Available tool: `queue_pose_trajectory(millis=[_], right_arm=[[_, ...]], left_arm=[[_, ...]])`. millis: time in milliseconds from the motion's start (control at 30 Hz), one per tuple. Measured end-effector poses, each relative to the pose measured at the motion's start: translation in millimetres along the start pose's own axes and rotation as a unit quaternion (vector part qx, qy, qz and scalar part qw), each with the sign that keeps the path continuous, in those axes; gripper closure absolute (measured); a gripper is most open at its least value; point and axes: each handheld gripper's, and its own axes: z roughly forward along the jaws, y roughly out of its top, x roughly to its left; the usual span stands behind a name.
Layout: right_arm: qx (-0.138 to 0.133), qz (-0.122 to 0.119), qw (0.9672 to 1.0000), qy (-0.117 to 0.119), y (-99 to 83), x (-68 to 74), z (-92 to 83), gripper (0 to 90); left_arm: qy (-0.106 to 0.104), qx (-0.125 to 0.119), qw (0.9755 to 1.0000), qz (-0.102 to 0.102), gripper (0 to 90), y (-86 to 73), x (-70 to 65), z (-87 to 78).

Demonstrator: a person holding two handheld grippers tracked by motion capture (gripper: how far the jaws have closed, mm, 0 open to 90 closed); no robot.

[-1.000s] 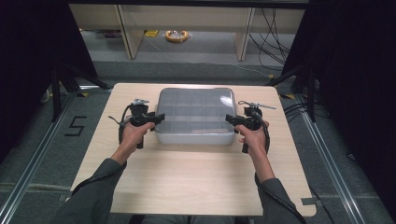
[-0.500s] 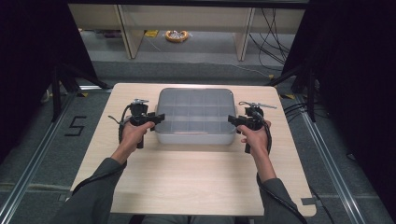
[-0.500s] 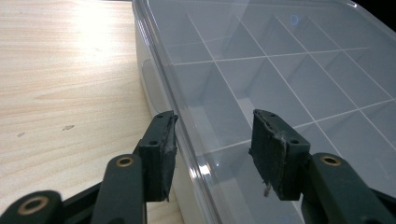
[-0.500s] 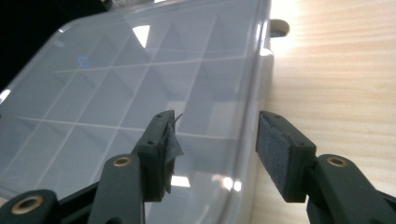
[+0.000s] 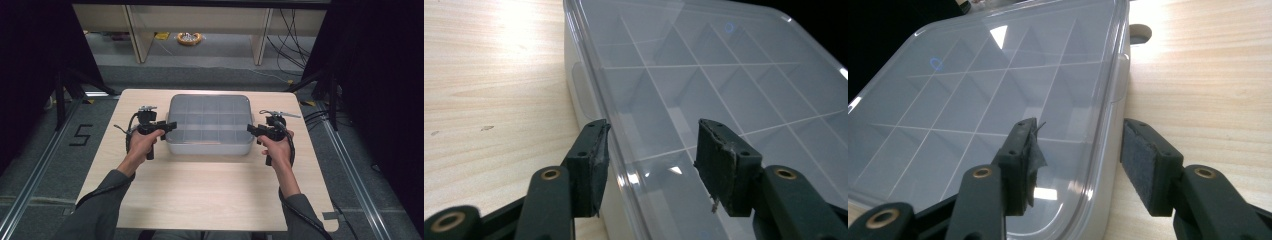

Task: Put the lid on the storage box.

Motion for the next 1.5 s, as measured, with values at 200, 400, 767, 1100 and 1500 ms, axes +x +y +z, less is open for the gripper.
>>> queue_pose_trajectory(millis=[200, 400, 767, 1100, 1500], right_arm=[[-0.009, -0.008, 0.9999, 0.011, -3.1, -1.5, -7.1, 50.2], [-0.008, 0.011, 0.9998, 0.013, -7.2, 0.1, -10.0, 48.5], [-0.019, -0.01, 0.9997, 0.015, -10.0, 0.3, -9.0, 41.0], [-0.021, -0.012, 0.9994, 0.027, -12.6, 8.8, -15.8, 32.0], [-0.03, -0.019, 0.9988, 0.033, -26.9, 6.3, -26.2, 29.7]], left_arm=[[-0.011, -0.005, 0.9999, 0.002, 44.7, 1.8, -6.2, -11.7], [-0.018, -0.002, 0.9998, 0.002, 44.1, -1.4, -4.4, -16.7], [-0.029, 0.002, 0.9995, 0.012, 39.4, -10.3, -10.1, -23.6], [-0.045, -0.006, 0.9989, 0.008, 33.7, -17.6, -13.2, -32.2], [-0.056, -0.018, 0.9981, 0.02, 31.4, -25.2, -17.2, -46.8]])
